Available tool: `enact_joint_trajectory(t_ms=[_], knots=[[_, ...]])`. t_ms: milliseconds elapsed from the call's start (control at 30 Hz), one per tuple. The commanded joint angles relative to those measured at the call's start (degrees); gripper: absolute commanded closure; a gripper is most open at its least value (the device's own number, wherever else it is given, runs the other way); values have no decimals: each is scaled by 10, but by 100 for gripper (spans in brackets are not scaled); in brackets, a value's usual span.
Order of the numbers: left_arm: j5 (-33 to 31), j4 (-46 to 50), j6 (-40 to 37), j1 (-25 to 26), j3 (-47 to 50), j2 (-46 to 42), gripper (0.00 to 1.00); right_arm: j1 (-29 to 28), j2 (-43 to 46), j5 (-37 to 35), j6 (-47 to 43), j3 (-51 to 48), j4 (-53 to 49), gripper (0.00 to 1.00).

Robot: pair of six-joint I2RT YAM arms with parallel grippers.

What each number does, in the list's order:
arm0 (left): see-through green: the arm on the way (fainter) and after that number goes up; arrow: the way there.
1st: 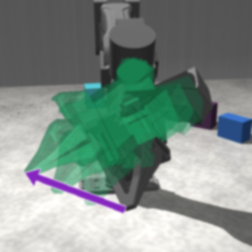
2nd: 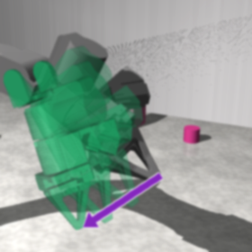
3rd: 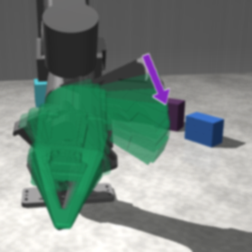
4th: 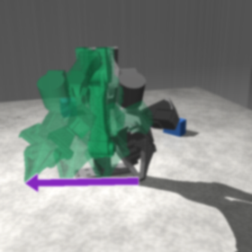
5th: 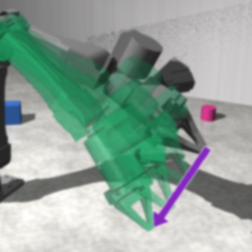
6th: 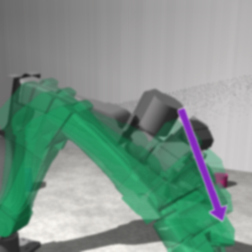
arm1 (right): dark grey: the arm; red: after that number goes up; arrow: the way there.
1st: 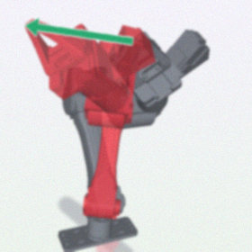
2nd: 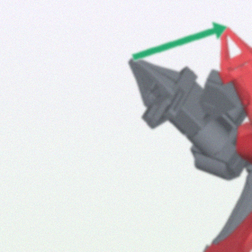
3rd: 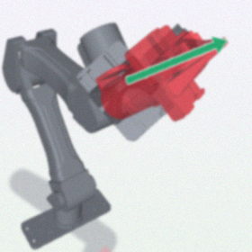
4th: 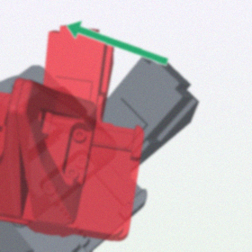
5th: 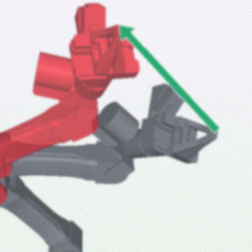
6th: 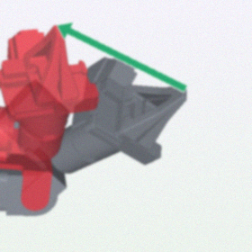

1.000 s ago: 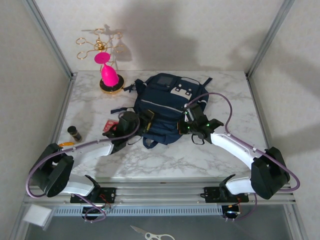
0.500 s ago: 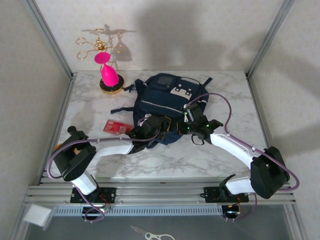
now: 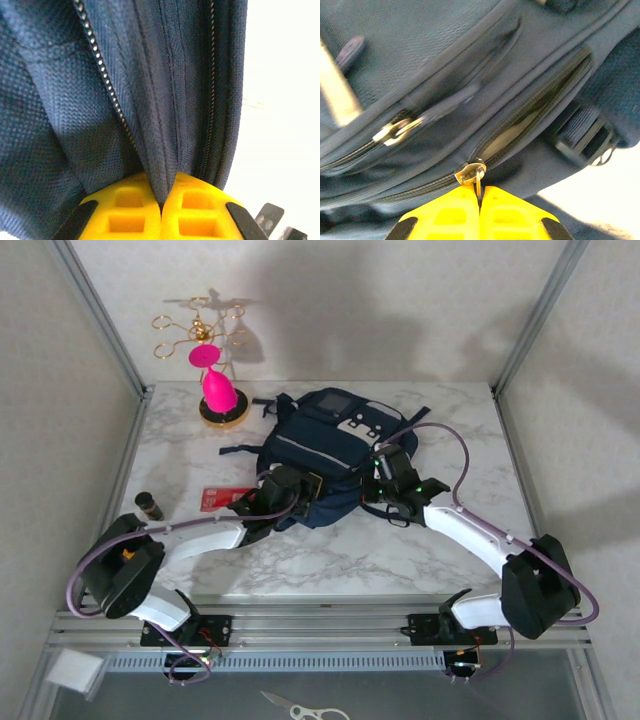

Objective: Pack books, pencil case, and school supplies into a backpack

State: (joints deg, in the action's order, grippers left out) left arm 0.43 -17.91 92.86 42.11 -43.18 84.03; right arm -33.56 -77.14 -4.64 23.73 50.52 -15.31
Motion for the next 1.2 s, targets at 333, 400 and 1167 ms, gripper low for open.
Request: enact_joint_trajectory(t_ms=[333, 400, 1167], knots=[[29, 68, -167, -136, 29, -23, 100, 65, -87, -64, -2, 86, -30, 100], [46, 54, -181, -136, 18, -10, 100, 55, -68, -26, -6, 74, -19, 100], [88, 47, -221, -134, -26, 25, 100, 64, -191, 198, 266, 168, 83, 64]])
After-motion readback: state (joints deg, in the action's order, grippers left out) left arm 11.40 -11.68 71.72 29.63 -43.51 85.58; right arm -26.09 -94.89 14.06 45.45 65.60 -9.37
